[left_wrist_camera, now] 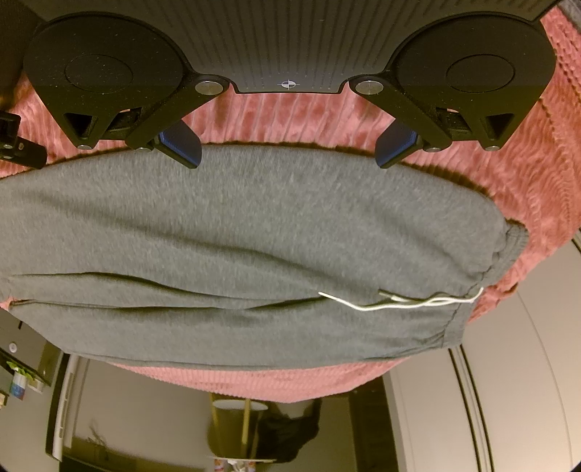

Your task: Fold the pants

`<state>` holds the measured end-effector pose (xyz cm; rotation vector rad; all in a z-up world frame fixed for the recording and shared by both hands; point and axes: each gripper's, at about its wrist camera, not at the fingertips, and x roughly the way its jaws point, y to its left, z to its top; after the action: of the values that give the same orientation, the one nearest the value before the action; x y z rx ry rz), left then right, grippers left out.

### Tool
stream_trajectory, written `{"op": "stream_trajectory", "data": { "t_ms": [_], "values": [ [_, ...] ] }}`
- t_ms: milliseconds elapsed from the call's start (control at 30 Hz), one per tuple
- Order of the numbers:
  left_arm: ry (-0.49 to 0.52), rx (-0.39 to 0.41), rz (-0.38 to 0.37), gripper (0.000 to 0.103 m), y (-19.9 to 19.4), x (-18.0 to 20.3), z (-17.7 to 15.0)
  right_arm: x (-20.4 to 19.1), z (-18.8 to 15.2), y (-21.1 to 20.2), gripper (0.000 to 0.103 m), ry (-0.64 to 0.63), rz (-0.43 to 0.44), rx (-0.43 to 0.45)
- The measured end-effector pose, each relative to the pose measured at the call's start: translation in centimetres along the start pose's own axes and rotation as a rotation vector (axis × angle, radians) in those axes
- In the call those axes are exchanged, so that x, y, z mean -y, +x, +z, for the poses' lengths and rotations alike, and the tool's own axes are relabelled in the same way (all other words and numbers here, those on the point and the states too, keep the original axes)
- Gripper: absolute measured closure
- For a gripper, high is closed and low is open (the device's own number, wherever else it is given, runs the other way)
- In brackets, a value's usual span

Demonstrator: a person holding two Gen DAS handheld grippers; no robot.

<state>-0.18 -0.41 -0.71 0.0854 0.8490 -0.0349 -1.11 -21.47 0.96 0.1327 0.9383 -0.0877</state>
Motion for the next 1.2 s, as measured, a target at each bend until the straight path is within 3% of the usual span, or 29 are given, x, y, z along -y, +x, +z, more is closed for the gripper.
{"op": "stream_trajectory", "data": {
  "t_ms": [1200],
  "values": [
    [0.000,-0.006,-0.001,0.000,0.05,0.04,-0.21,0.23,0.08,0.11,0.004,0.019,0.010,-0.002]
  ]
}}
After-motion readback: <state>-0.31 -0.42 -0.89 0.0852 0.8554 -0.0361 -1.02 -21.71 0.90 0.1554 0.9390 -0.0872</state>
